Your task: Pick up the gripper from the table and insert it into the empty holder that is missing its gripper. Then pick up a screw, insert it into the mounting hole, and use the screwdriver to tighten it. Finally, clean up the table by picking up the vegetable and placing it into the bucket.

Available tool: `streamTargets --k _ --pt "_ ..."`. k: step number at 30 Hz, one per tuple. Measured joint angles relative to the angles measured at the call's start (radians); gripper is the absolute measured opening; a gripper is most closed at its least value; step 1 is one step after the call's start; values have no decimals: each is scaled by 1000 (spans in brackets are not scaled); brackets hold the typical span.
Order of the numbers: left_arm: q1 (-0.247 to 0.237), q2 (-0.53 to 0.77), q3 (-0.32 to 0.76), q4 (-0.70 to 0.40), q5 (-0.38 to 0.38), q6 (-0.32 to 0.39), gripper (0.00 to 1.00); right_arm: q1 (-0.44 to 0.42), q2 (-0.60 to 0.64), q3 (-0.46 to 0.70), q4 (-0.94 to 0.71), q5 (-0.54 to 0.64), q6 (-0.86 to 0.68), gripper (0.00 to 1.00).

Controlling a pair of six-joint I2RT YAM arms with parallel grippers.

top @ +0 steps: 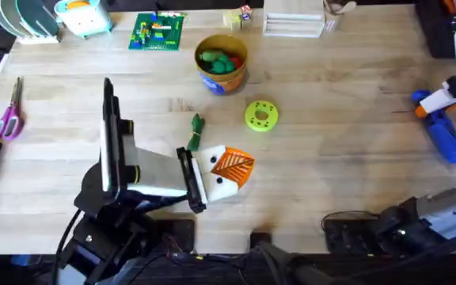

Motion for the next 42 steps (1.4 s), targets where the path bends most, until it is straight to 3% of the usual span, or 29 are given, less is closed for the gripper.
streamTargets --k 2,8,17,22,31,42 --pt "0 0 0 0 0 0 8 3 0 0 0 2 3 334" --pt "0 0 0 0 0 0 8 15 0 0 5 2 12 26" --pt "0 0 0 0 0 0 8 34 -5 -1 21 2 14 24" --pt "0 0 0 0 0 0 8 34 -72 -11 53 1 69 24" --pt "0 0 0 0 0 0 8 34 -318 -11 79 0 252 24" --pt "0 0 0 0 0 0 8 34 -750 -11 164 -67 405 24"
